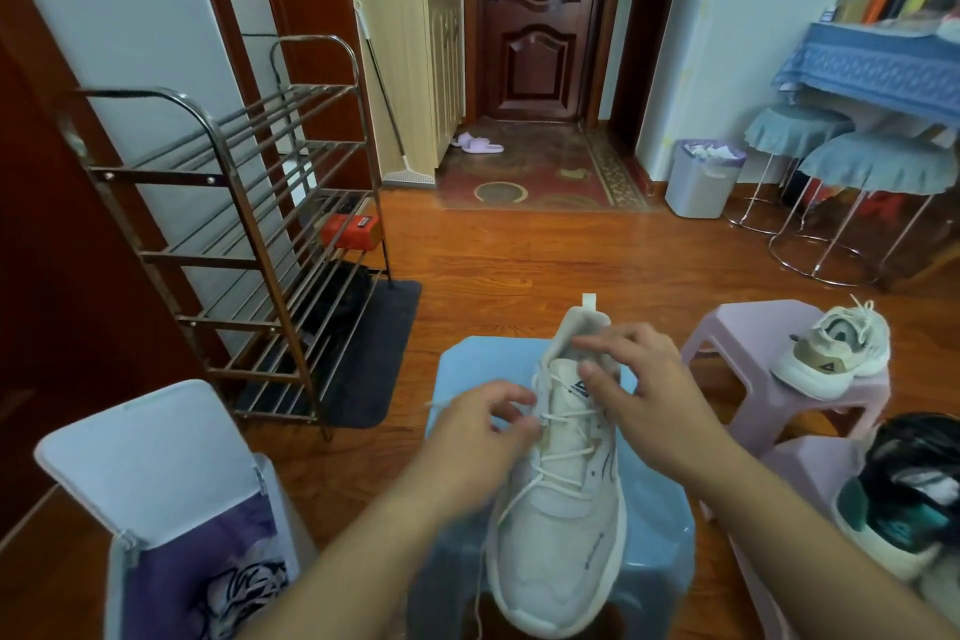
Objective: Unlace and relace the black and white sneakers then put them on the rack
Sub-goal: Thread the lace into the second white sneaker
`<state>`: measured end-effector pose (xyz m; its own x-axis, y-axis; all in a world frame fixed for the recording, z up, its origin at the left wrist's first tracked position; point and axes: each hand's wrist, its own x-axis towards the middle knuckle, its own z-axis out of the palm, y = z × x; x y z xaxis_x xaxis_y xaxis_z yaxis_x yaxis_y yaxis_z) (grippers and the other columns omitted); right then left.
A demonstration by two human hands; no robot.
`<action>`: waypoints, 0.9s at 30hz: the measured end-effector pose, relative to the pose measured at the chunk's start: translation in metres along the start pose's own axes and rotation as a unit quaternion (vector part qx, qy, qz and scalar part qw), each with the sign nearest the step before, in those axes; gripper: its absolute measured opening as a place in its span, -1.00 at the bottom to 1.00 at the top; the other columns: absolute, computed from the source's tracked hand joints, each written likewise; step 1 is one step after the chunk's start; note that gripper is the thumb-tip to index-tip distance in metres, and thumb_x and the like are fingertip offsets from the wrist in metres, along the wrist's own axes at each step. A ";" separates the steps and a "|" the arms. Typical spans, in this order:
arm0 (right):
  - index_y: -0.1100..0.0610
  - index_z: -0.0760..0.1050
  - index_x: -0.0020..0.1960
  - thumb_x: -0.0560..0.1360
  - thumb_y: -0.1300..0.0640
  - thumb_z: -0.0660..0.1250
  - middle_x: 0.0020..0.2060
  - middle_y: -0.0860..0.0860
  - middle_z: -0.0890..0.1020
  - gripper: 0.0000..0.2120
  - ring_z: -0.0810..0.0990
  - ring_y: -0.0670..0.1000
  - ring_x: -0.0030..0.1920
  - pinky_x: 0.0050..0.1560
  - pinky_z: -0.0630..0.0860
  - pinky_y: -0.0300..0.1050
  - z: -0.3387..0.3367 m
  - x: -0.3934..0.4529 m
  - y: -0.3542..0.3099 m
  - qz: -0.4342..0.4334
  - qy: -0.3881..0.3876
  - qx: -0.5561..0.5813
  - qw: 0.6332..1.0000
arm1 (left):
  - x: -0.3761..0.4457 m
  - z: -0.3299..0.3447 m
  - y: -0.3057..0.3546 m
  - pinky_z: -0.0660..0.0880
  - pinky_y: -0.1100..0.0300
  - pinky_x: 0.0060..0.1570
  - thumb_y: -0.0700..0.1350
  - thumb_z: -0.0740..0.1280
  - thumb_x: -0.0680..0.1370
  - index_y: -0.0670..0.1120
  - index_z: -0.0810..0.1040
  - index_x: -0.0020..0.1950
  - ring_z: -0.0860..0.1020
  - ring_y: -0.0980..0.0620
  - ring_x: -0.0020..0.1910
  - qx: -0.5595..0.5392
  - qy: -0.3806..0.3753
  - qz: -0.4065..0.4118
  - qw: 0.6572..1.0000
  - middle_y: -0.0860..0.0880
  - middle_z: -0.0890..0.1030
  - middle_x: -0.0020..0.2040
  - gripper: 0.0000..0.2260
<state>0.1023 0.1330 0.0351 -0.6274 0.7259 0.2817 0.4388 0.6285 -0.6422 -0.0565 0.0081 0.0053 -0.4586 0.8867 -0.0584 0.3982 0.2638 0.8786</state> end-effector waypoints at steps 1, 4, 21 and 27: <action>-0.16 0.57 0.24 0.57 -0.12 0.30 0.15 -0.18 0.44 -0.73 0.30 -0.14 0.24 0.15 0.23 -0.32 0.005 0.000 -0.003 0.008 -0.006 -0.001 1.000 | -0.004 0.012 0.001 0.49 0.35 -0.26 -0.06 0.41 0.59 0.11 0.56 0.22 0.54 0.22 -0.29 -0.021 -0.012 0.006 1.000 0.04 0.58 0.07 -0.79; -0.10 0.55 0.23 0.57 -0.13 0.32 0.18 -0.13 0.46 -0.73 0.25 -0.11 0.23 0.20 0.22 -0.17 0.028 0.003 -0.005 0.030 -0.005 -0.020 0.999 | -0.006 0.028 0.003 0.53 0.24 -0.16 0.02 0.42 0.56 0.20 0.42 0.27 0.58 0.12 -0.11 0.012 0.031 0.019 0.999 0.08 0.50 0.08 -0.67; -0.05 0.53 -0.07 0.57 0.23 0.35 -0.19 -0.12 0.61 -0.83 0.58 -0.14 -0.16 -0.17 0.49 -0.30 -0.009 -0.088 -0.006 0.090 0.073 0.140 0.983 | -0.065 0.025 -0.020 0.36 0.15 -0.19 0.04 0.33 0.62 -0.03 0.46 -0.18 0.49 0.02 -0.19 0.120 -0.044 0.005 0.992 -0.01 0.52 -0.20 -0.76; -0.03 0.47 0.24 0.54 0.20 0.43 0.02 -0.09 0.66 -0.67 0.65 -0.02 0.07 0.14 0.58 -0.07 -0.002 -0.137 -0.050 0.155 -0.078 0.287 0.942 | -0.094 0.004 0.029 0.52 0.04 -0.20 -0.26 0.30 0.63 -0.14 0.41 0.04 0.58 -0.04 -0.34 -0.265 -0.107 -0.126 0.950 -0.13 0.62 -0.31 -0.92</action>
<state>0.1672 0.0028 0.0297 -0.6330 0.7717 -0.0626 0.2250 0.1060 -0.9686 0.0015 -0.0659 0.0339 -0.2918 0.8925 -0.3438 -0.1857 0.2998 0.9358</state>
